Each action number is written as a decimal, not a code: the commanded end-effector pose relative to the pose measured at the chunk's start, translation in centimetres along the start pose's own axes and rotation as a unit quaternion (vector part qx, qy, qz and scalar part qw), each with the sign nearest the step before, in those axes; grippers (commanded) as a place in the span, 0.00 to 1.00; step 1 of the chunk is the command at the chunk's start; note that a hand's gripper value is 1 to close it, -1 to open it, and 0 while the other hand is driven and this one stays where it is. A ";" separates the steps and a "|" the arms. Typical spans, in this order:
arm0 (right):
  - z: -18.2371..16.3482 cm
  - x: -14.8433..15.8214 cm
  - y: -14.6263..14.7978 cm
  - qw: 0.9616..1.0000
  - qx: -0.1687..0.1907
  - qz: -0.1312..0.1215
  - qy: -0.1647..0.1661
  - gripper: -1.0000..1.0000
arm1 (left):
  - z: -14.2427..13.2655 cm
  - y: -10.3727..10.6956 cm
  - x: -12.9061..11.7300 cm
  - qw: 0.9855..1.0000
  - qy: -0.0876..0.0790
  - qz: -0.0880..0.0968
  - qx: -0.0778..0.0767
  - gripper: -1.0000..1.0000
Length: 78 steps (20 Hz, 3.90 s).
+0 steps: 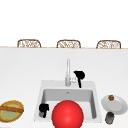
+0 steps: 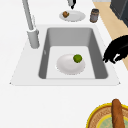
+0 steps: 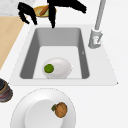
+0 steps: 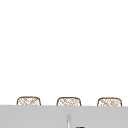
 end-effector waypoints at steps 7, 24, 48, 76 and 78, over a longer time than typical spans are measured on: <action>-5.4 -0.5 0.2 0.997 0.079 0.020 0.006 0.00 | 0.0 0.0 0.0 1.000 0.000 0.000 0.000 0.50; -14.1 -0.4 2.7 0.963 0.266 0.031 0.033 0.00 | 0.0 0.0 0.0 1.000 0.000 0.000 0.000 0.50; -21.0 -1.6 5.4 0.913 0.408 -0.002 0.020 0.00 | 0.0 0.0 0.0 1.000 0.000 0.000 0.000 0.50; -18.8 -3.8 -5.1 0.910 0.414 -0.029 0.022 0.00 | 0.0 0.0 0.0 1.000 0.000 0.000 0.000 0.50; -18.4 -4.2 -6.4 0.910 0.413 -0.030 0.023 0.00 | 0.0 0.0 0.0 1.000 0.000 0.000 0.000 0.50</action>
